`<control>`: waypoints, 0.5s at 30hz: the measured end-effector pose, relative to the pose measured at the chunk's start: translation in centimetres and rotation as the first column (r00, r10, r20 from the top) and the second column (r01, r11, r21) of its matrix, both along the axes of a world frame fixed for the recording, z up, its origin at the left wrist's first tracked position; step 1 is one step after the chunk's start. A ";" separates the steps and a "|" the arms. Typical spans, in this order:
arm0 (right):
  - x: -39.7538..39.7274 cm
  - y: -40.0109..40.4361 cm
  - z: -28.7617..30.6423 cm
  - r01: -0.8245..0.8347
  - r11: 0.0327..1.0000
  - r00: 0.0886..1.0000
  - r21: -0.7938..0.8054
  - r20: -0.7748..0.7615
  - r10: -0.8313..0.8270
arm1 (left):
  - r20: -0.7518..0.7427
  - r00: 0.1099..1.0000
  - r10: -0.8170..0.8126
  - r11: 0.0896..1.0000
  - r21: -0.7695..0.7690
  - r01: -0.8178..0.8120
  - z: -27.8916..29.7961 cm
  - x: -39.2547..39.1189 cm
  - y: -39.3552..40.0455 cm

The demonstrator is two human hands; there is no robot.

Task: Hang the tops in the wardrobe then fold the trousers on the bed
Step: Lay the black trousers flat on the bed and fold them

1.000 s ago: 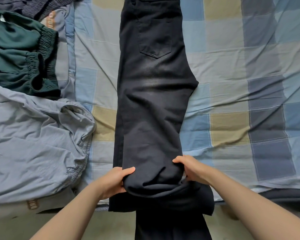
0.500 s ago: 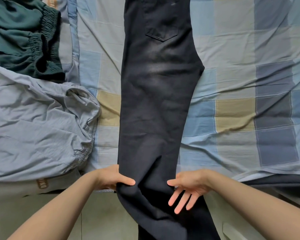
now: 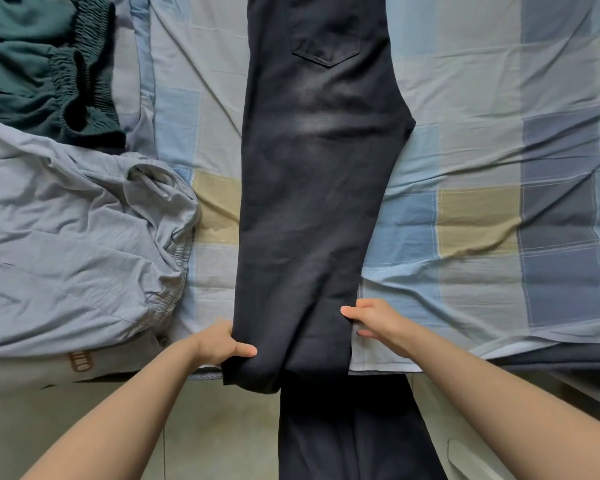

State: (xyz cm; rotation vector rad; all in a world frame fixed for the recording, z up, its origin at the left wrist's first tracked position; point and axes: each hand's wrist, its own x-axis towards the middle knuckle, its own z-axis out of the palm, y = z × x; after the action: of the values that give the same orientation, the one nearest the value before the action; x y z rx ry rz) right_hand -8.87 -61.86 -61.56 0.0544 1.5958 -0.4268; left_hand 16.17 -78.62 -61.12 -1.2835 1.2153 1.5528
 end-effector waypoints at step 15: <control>2.7 2.6 0.2 -0.088 0.996 0.983 -0.028 0.160 0.092 | 0.140 0.975 -0.171 0.873 -0.438 0.216 -1.3 0.5 1.9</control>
State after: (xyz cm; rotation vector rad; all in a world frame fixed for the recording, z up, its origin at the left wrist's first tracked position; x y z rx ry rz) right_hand -6.19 -59.22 -61.39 0.0004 1.4283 -0.3596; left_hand 16.63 -76.70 -62.46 -1.4514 1.6505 1.0823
